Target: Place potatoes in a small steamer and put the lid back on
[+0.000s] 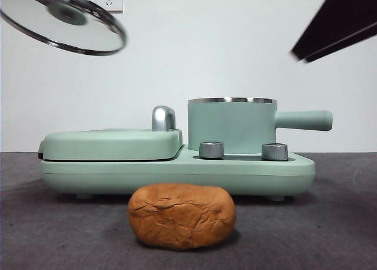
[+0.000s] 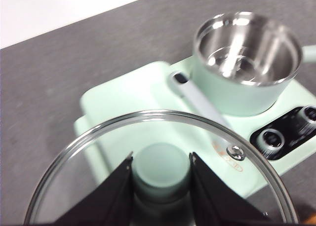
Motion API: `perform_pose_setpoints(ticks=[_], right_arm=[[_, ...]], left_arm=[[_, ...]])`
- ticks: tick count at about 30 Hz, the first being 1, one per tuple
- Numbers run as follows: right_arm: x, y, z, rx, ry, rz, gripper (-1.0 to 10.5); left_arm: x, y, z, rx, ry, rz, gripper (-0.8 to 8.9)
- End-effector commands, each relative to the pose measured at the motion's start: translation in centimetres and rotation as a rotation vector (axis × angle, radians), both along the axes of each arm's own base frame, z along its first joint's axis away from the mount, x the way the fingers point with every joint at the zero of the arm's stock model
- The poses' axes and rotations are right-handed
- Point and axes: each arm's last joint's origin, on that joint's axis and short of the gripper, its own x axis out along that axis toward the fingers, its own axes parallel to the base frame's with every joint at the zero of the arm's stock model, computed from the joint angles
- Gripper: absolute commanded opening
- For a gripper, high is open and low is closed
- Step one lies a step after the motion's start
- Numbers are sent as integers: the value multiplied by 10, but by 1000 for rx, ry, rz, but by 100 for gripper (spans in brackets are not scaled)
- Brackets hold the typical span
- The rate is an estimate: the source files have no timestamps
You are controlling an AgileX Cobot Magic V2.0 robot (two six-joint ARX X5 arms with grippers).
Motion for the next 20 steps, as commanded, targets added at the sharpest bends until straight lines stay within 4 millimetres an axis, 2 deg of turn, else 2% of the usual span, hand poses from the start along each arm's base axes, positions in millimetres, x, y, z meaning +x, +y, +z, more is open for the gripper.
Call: perform_pose_setpoints(ticks=[1, 9, 20], right_arm=[[6, 16, 0, 0, -9, 62, 380], [22, 58, -29, -42, 44, 172, 380], [35, 96, -73, -108, 120, 246, 380]], left_arm=[[-7, 5, 11, -22, -43, 23, 11], [-18, 13, 18, -43, -66, 44, 11], [-19, 14, 16, -40, -38, 50, 11]])
